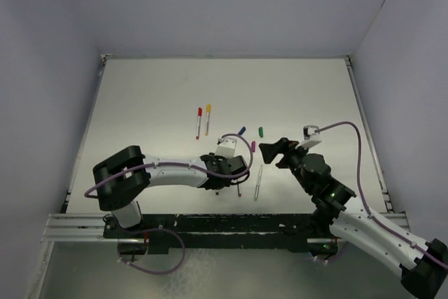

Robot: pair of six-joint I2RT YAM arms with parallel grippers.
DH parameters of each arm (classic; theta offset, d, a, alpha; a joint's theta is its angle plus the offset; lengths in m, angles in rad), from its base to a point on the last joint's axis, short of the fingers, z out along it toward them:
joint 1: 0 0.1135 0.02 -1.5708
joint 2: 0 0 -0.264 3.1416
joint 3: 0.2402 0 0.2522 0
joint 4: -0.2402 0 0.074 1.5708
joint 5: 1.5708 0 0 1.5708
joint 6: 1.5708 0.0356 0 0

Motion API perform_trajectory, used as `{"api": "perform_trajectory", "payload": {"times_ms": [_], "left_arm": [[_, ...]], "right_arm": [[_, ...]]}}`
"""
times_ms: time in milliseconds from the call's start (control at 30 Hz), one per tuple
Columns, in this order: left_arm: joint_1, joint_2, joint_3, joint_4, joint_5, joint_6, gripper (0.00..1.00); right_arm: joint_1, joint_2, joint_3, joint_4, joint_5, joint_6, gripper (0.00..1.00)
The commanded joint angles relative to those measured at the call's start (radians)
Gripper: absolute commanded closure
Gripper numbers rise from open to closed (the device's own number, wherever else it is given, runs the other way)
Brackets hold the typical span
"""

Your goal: Insert the pens into the pen caps

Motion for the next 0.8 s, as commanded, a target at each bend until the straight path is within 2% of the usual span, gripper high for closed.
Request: {"api": "perform_trajectory", "payload": {"times_ms": [0,233,433,567,733,767], "left_arm": [[0.004,0.005,-0.048,-0.059,-0.017,-0.045,0.52],[0.016,-0.017,-0.147,-0.025,0.028,-0.089,0.54],[0.069,-0.037,-0.253,0.123,0.130,-0.062,0.61],[0.082,-0.025,-0.272,0.152,0.157,-0.040,0.73],[0.083,-0.004,-0.288,0.183,0.183,-0.029,0.99],[0.082,-0.002,-0.292,0.192,0.190,-0.030,1.00]], "right_arm": [[-0.001,0.035,0.050,0.035,-0.022,0.016,0.14],[-0.001,0.056,0.089,0.011,-0.017,0.019,0.14],[-0.001,0.075,0.127,-0.043,-0.020,0.034,0.14],[-0.001,0.082,0.143,-0.073,-0.009,0.053,0.14],[-0.001,0.102,0.157,-0.076,0.002,0.059,0.14],[-0.001,0.109,0.163,-0.076,0.003,0.058,0.15]]}}
